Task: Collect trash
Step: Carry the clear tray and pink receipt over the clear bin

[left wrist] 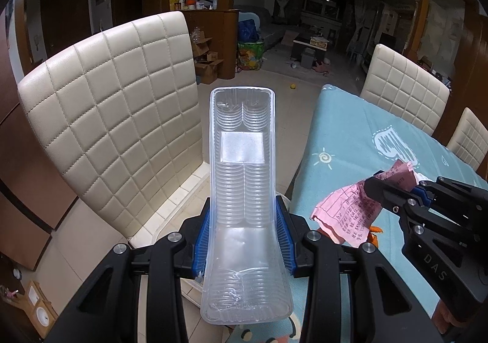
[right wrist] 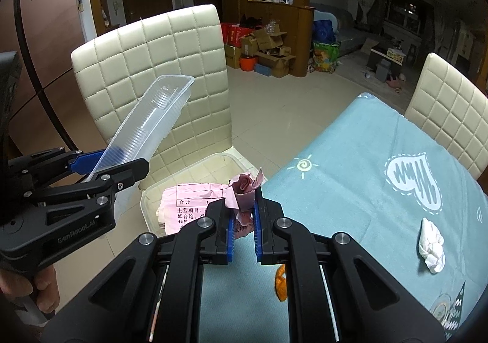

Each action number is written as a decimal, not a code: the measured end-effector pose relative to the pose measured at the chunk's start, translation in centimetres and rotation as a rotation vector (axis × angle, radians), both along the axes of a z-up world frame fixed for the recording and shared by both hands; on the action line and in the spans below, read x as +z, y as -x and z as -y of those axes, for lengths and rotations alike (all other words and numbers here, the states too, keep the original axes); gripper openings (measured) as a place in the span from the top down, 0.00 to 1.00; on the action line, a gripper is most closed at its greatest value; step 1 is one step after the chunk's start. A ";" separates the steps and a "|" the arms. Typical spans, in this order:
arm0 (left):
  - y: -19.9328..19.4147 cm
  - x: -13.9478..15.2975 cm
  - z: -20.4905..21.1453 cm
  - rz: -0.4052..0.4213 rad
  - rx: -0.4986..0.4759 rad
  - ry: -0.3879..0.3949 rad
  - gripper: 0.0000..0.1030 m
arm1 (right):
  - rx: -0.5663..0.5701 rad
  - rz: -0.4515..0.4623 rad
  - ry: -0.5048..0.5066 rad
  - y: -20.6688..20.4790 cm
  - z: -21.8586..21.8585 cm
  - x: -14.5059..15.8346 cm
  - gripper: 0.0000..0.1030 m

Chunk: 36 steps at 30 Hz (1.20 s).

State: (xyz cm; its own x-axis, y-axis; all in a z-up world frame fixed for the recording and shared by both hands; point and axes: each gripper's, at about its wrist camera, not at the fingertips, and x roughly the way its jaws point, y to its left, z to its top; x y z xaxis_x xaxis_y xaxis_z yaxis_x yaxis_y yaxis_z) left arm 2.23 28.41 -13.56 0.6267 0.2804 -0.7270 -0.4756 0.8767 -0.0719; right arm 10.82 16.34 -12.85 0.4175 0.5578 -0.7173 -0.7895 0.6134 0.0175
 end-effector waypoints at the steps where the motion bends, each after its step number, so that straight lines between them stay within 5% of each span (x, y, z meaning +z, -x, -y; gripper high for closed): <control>1: -0.1 0.0 -0.2 0.000 0.002 0.002 0.64 | 0.000 0.000 0.001 -0.1 -0.1 -0.1 0.89; 36: -1.0 -0.7 0.6 -0.036 -0.059 -0.003 0.63 | -0.046 -0.045 -0.004 1.1 1.9 -2.0 0.89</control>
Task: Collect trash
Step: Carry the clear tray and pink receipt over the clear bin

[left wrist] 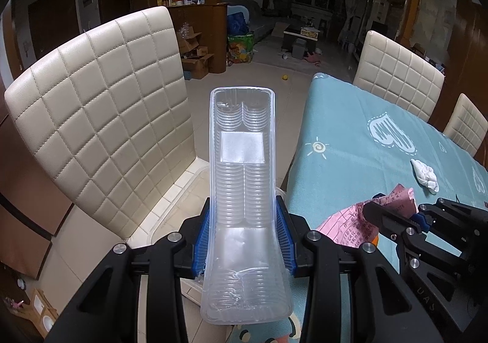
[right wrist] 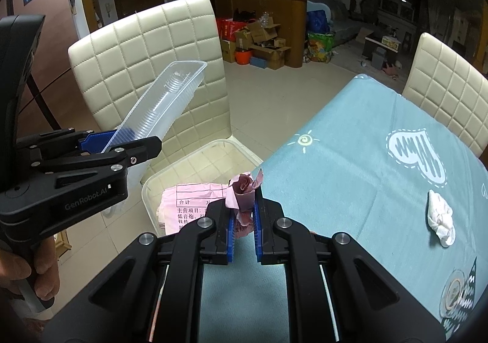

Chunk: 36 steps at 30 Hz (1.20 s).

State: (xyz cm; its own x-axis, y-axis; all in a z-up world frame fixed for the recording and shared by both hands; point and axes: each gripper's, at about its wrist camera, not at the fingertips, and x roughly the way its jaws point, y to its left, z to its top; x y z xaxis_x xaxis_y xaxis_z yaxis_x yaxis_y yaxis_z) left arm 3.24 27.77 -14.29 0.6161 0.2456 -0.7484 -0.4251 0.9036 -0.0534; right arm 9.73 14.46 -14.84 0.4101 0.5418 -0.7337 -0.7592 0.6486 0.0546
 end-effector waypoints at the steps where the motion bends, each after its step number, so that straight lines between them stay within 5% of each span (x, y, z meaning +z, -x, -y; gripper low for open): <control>1: 0.0 0.0 0.0 0.001 0.001 0.001 0.63 | 0.000 0.001 0.000 0.0 0.0 0.0 0.89; 36: -0.2 -3.6 -7.9 -0.030 0.150 0.055 0.62 | 0.109 -0.017 0.040 -3.8 -9.7 -1.3 0.88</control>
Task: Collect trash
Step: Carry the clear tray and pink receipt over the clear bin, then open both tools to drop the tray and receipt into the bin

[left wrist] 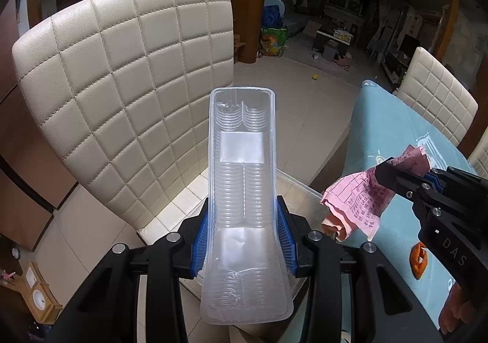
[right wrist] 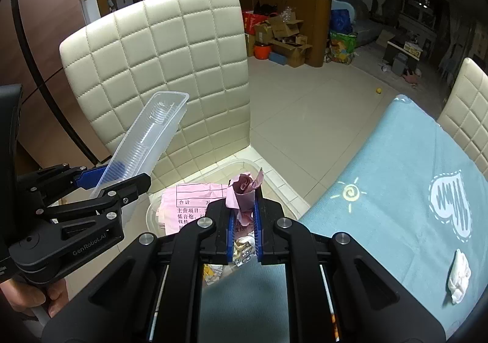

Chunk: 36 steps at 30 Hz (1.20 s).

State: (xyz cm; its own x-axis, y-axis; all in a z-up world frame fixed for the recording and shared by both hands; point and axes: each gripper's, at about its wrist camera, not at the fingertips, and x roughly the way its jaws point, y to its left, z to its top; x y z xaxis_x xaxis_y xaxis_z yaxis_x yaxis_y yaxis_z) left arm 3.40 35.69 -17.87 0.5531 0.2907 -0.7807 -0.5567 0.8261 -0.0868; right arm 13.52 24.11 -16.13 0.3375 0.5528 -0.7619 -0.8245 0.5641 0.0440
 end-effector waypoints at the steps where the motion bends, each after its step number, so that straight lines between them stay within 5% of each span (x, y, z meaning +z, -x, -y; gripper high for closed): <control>1: 0.0 0.0 -0.1 0.001 0.001 0.001 0.62 | 0.003 0.001 0.002 0.0 -0.2 -0.1 0.88; 13: -2.0 -1.0 -0.4 -0.018 -0.003 0.011 0.62 | -0.012 -0.016 0.056 -1.8 -1.2 -1.9 0.81; 14: -2.1 -1.1 -0.4 -0.022 -0.003 0.012 0.62 | -0.018 -0.016 0.062 -2.0 -1.2 -2.1 0.70; 15: -2.2 -1.2 -0.3 -0.026 -0.004 0.013 0.62 | -0.030 -0.013 0.058 -2.2 -1.0 -2.0 0.39; 16: -2.4 -1.2 -0.2 -0.030 -0.008 0.013 0.63 | -0.043 -0.002 0.051 -2.3 -0.8 -1.9 0.22; 17: -2.5 -1.3 -0.2 -0.035 -0.006 0.011 0.62 | -0.066 0.023 0.027 -2.4 -0.3 -1.6 0.18; 30: -4.3 -1.1 1.5 -0.029 -0.042 0.026 0.56 | -0.195 0.017 0.047 -4.7 4.7 -1.4 0.14; 34: -4.4 -0.9 1.9 -0.027 -0.027 0.050 0.19 | -0.237 0.007 0.045 -5.1 6.5 -1.1 0.14; 36: -4.2 -0.4 2.1 -0.022 -0.015 0.042 0.18 | -0.259 0.009 0.040 -5.0 7.6 -0.7 0.13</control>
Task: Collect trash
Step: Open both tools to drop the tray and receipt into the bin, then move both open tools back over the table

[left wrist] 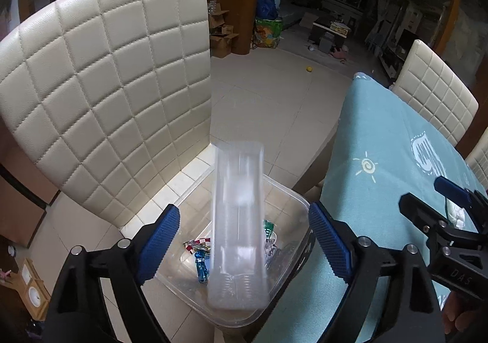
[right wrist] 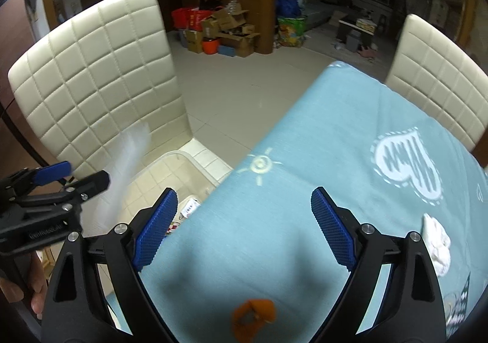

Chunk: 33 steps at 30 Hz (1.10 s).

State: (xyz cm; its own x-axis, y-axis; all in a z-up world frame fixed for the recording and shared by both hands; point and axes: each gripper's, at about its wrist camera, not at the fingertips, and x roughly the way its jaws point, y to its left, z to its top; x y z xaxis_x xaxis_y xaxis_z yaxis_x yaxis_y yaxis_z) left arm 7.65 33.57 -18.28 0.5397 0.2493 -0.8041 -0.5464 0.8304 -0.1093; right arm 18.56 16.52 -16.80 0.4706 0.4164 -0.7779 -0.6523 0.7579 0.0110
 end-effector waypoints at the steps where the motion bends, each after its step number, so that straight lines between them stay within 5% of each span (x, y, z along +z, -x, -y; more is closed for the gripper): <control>1: 0.0 0.3 0.2 0.000 -0.004 0.001 0.18 | -0.007 0.000 -0.004 0.1 0.6 0.1 0.13; 15: -0.1 3.6 6.7 0.020 -0.153 -0.023 0.18 | -0.170 0.036 -0.028 2.9 10.2 2.9 0.07; 33: -6.3 3.2 27.0 -0.023 -0.596 -0.040 0.18 | -0.610 -0.061 0.004 3.9 31.9 -0.3 0.05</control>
